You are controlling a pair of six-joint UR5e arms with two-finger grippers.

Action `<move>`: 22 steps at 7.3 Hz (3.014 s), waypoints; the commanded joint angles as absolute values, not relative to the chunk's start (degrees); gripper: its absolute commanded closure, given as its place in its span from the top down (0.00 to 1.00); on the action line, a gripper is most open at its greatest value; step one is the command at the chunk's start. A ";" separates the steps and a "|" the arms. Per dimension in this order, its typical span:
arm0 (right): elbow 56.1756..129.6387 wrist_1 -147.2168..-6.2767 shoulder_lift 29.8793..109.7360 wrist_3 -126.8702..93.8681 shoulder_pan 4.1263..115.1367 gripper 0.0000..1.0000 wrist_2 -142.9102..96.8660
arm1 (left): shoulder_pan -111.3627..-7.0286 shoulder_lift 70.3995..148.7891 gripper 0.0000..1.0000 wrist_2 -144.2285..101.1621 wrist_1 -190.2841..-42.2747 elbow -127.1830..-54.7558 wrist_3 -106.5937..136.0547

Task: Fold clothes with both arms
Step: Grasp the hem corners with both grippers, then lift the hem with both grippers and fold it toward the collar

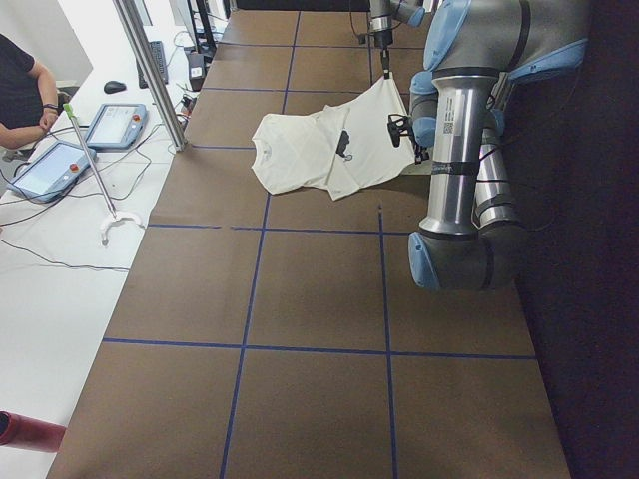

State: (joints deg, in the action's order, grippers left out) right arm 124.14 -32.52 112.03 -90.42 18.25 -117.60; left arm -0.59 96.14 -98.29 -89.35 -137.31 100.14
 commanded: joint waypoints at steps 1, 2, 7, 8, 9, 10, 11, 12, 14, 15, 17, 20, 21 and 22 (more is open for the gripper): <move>123.05 -29.79 113.12 -90.44 17.67 0.00 -117.42 | -0.09 96.24 0.00 -98.61 -89.30 -137.55 99.67; 122.44 -29.79 112.16 -90.53 17.58 0.00 -117.33 | -0.09 96.76 0.00 -98.87 -89.38 -136.94 99.32; 116.21 -29.97 99.79 -90.44 26.69 0.00 -118.74 | -12.71 99.93 0.00 -105.54 -89.21 -136.94 93.43; 113.15 -30.23 95.06 -90.44 30.02 0.00 -119.78 | -16.66 101.15 0.00 -106.95 -89.12 -136.50 90.82; 109.20 -30.58 90.31 -90.35 34.67 0.00 -122.75 | -20.96 102.64 0.00 -109.05 -89.12 -134.49 88.96; 104.46 -30.59 84.26 -90.26 39.85 0.00 -125.48 | -25.36 105.35 0.00 -109.86 -89.03 -130.82 86.42; 99.80 -30.32 79.85 -89.13 43.12 0.00 -125.94 | -30.36 108.25 0.00 -112.21 -89.03 -127.13 84.22; 95.23 -30.32 75.80 -88.43 45.42 0.00 -125.95 | -34.93 112.02 0.00 -114.15 -89.12 -121.61 83.16; 85.12 -30.41 68.58 -88.15 48.85 0.00 -125.95 | -39.27 112.76 0.00 -114.00 -89.30 -115.08 76.58; 82.64 -30.41 67.60 -87.81 49.48 0.00 -125.60 | -40.68 113.20 0.00 -113.91 -89.91 -111.83 75.42; 77.54 -30.41 64.35 -87.10 49.92 0.00 -125.51 | -42.36 116.44 0.00 -113.82 -92.09 -104.02 73.74; 75.50 -37.04 58.91 -87.10 50.01 0.00 -125.33 | -43.42 122.23 0.00 -113.38 -96.85 -92.76 74.27; 75.50 -38.13 58.71 -86.93 50.01 0.00 -125.33 | -43.42 123.39 0.00 -111.90 -96.94 -90.64 74.35; 75.50 -38.14 59.06 -86.49 50.10 0.00 -125.33 | -43.42 123.83 0.00 -111.62 -97.12 -89.57 74.27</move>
